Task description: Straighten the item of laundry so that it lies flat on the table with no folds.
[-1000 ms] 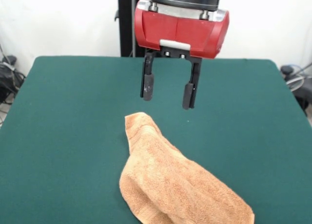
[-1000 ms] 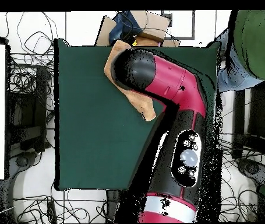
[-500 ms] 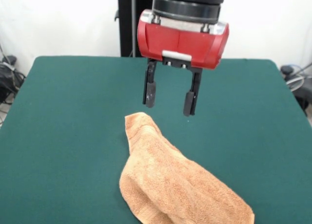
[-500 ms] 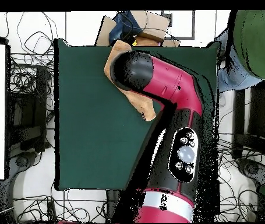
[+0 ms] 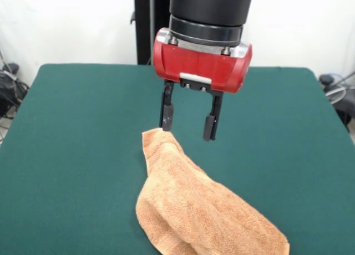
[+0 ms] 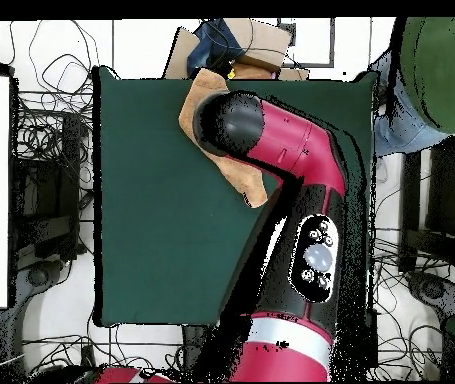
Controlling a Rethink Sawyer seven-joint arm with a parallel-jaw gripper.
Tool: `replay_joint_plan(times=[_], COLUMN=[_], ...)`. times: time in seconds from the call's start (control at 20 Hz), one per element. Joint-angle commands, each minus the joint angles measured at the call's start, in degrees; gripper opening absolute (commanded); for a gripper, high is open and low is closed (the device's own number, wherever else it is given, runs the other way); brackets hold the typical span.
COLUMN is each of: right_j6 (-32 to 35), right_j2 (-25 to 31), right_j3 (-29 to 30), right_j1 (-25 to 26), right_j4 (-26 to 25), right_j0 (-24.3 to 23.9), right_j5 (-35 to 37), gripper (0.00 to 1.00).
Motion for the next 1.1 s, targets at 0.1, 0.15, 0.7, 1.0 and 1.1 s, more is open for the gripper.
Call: replay_joint_plan(times=[0.1, 0.15, 0.7, 1.0, 1.1], right_j6=[8.9, 8.8, 8.3, 7.8, 7.9], right_j2=[3.7, 3.7, 3.9, 4.4, 4.7], right_j3=[5.8, 5.8, 4.8, 4.8, 4.6], right_j1=[2.5, 2.5, 3.5, 4.5, 4.8], right_j4=[-1.2, -1.4, -1.9, -2.3, -2.1], right_j0=[-1.6, -1.6, -1.3, -1.4, -1.6], right_j5=[-2.0, -2.0, -1.0, -1.9, -2.5], gripper=[1.0, 1.0, 1.0, 1.0, 1.0])
